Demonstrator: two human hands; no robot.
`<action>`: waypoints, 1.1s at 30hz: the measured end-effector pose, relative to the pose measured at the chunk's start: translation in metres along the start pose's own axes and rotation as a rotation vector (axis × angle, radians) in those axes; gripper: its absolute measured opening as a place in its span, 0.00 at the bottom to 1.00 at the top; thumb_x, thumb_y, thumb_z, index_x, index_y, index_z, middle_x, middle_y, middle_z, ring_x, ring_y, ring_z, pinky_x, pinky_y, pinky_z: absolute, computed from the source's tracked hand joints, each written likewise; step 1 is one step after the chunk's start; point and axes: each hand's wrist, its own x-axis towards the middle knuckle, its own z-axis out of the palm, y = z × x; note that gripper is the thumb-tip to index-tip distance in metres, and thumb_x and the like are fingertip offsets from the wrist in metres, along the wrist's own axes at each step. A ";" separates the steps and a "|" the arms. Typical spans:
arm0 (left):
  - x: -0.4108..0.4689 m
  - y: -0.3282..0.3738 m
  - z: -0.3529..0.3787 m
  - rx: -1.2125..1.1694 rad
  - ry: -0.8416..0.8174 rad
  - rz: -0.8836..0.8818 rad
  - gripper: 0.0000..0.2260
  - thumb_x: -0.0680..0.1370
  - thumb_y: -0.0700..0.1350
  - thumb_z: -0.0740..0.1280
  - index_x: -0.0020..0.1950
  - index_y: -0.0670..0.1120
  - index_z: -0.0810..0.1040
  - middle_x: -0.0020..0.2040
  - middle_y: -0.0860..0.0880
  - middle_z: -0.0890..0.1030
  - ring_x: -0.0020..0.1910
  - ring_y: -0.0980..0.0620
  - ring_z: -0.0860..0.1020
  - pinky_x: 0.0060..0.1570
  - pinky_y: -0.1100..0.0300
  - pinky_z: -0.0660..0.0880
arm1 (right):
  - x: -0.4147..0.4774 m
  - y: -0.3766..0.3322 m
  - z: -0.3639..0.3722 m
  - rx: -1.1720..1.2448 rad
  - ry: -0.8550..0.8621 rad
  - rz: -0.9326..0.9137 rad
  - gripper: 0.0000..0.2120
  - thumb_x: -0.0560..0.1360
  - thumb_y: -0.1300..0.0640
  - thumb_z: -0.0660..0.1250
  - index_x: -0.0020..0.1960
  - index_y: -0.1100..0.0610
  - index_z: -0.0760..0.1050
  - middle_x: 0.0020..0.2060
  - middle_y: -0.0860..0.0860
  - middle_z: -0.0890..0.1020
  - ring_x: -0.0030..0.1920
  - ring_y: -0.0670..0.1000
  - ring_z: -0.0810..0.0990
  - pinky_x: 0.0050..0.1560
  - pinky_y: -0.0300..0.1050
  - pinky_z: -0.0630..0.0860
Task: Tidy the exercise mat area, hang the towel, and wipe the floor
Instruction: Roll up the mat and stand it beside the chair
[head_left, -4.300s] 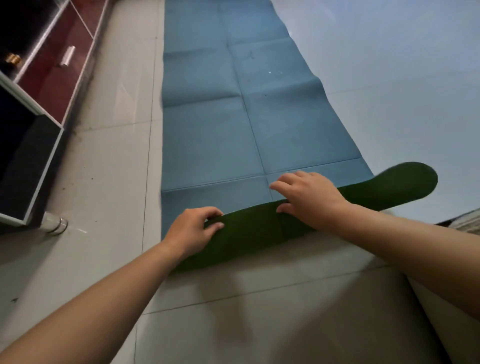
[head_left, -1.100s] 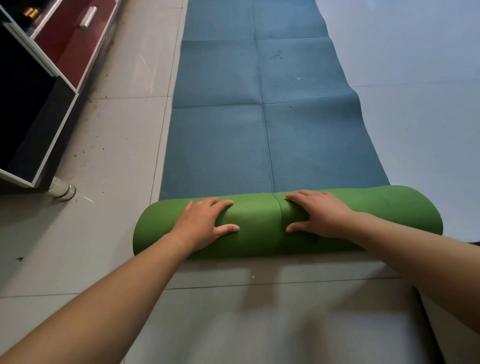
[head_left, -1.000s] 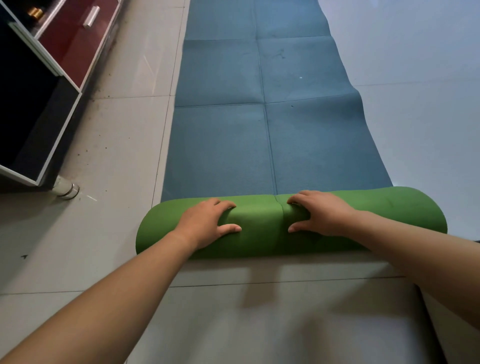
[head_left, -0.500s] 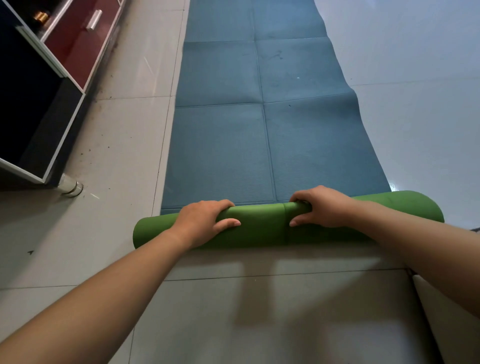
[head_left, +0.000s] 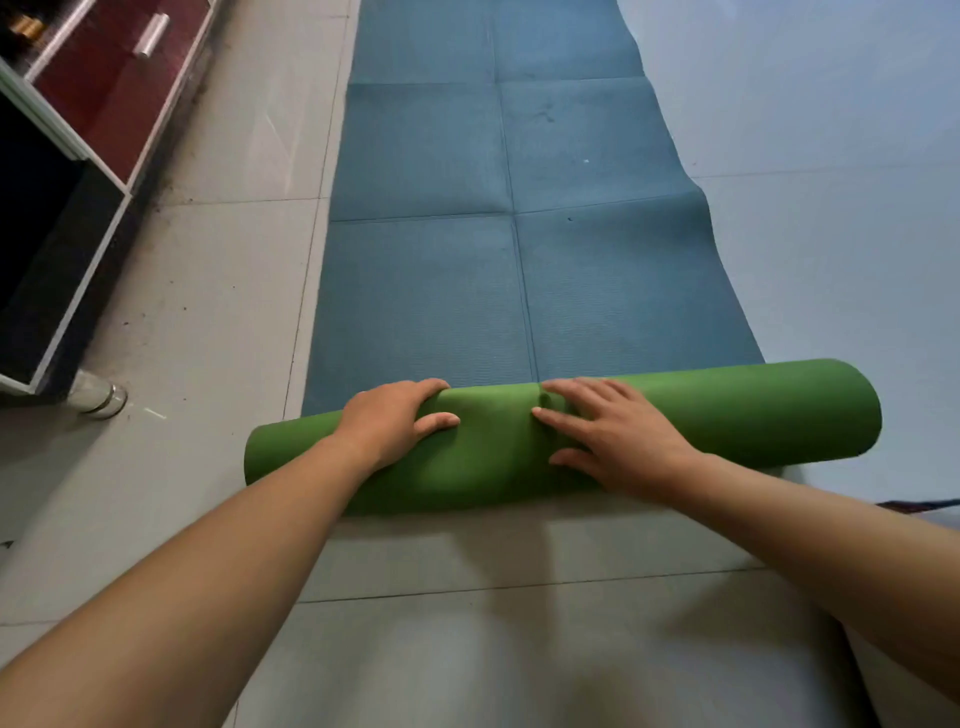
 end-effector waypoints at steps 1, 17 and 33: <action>0.005 -0.003 0.003 -0.010 -0.004 -0.012 0.22 0.76 0.64 0.57 0.67 0.57 0.68 0.62 0.51 0.76 0.61 0.48 0.73 0.53 0.52 0.72 | -0.002 -0.004 0.003 -0.027 -0.110 0.007 0.32 0.70 0.34 0.59 0.67 0.51 0.71 0.67 0.55 0.72 0.65 0.58 0.73 0.62 0.59 0.70; -0.011 0.004 0.012 -0.001 0.222 0.165 0.43 0.63 0.72 0.62 0.72 0.50 0.64 0.70 0.48 0.69 0.68 0.47 0.67 0.69 0.51 0.62 | 0.051 0.031 0.004 0.128 -0.218 0.095 0.43 0.64 0.37 0.72 0.73 0.47 0.58 0.70 0.49 0.65 0.70 0.52 0.64 0.67 0.50 0.59; -0.007 0.017 -0.015 0.043 0.103 0.133 0.26 0.70 0.57 0.71 0.66 0.57 0.69 0.62 0.54 0.76 0.61 0.50 0.74 0.52 0.57 0.72 | 0.025 0.037 -0.008 -0.006 -0.279 0.118 0.39 0.67 0.44 0.71 0.72 0.43 0.56 0.68 0.45 0.68 0.67 0.50 0.68 0.63 0.52 0.65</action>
